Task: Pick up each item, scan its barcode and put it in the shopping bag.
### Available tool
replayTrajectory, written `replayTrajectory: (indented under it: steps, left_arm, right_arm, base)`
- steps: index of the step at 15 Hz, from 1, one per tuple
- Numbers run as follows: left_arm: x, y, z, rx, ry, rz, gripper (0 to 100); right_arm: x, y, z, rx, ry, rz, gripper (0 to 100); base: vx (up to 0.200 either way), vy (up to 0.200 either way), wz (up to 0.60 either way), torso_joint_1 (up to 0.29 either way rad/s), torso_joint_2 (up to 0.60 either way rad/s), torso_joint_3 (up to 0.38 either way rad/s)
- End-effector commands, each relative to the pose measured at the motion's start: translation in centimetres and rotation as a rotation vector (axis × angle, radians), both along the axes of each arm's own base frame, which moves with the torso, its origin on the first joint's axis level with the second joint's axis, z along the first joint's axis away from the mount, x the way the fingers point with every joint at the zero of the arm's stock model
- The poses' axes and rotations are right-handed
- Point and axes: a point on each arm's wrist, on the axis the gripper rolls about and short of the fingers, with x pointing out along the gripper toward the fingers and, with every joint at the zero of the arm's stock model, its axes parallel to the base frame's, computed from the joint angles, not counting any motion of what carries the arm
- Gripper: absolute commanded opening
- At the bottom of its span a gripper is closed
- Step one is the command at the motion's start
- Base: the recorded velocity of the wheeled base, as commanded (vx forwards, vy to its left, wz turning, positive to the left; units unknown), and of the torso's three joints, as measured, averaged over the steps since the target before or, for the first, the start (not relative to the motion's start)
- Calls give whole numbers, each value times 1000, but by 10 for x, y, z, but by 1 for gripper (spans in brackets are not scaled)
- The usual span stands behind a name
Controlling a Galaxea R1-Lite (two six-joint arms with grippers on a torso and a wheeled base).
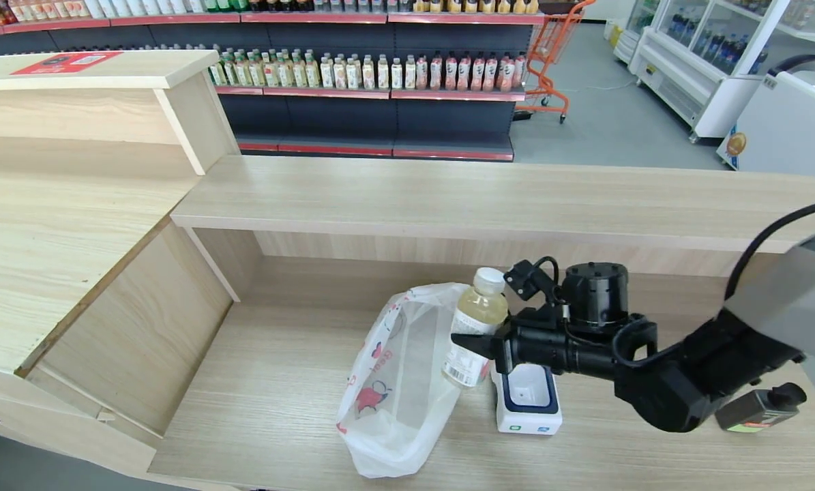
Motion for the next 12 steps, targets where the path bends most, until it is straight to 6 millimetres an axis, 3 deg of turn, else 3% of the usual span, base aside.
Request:
replayTrajectory:
  steps: [1, 8, 12]
  left_arm:
    - [0, 0, 0, 0, 1, 0, 100]
    - [0, 0, 0, 0, 1, 0, 100]
    - [0, 0, 0, 0, 1, 0, 100]
  right_arm:
    - [18, 29, -38, -33, -43, 57, 0]
    - [58, 89, -81, -147, -304, 115, 0]
    - [62, 94, -100, -188, -340, 119, 0]
  base:
    - [0, 0, 0, 0, 0, 0]
    - [0, 0, 0, 0, 0, 0]
    - [0, 0, 0, 0, 0, 0]
